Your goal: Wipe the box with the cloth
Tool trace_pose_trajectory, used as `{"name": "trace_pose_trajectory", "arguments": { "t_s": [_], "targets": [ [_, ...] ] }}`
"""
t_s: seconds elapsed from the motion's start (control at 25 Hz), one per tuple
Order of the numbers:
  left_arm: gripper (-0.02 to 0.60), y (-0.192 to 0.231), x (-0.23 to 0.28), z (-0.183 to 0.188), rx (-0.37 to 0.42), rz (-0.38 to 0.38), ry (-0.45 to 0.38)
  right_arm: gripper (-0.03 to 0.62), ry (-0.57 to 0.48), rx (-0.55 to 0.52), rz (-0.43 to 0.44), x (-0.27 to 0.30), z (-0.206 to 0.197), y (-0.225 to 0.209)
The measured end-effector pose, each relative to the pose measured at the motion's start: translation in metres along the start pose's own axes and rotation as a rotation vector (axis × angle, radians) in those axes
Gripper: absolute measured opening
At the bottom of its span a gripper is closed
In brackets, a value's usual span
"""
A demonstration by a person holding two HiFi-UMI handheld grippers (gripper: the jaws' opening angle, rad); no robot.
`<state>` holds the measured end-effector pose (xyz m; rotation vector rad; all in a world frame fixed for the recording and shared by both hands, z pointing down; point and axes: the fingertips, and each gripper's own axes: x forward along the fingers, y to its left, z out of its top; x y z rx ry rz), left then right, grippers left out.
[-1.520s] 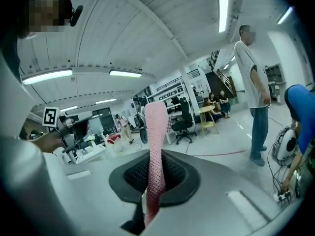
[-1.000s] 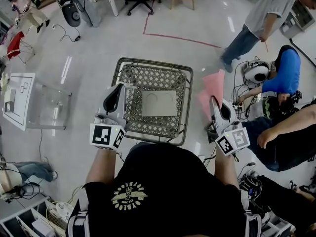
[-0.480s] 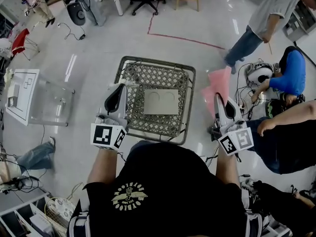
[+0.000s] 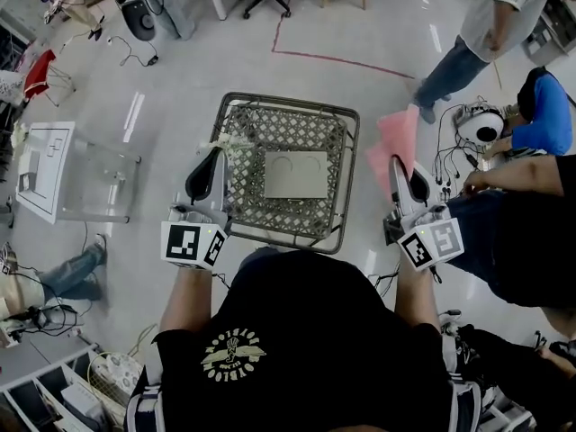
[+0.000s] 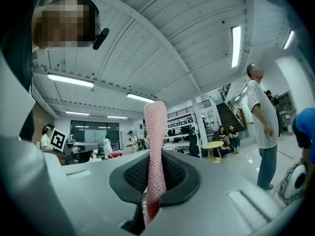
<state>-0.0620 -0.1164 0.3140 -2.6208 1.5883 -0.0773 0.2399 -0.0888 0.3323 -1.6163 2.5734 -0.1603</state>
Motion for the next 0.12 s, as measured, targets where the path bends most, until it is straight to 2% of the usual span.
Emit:
{"name": "trace_pose_trajectory", "arguments": {
  "t_s": [0.12],
  "targets": [
    [0.000,-0.0012,-0.0001,0.0038,0.006,0.006,0.001,0.017,0.002,0.004,0.007,0.0016,0.0011,-0.0021]
  ]
}}
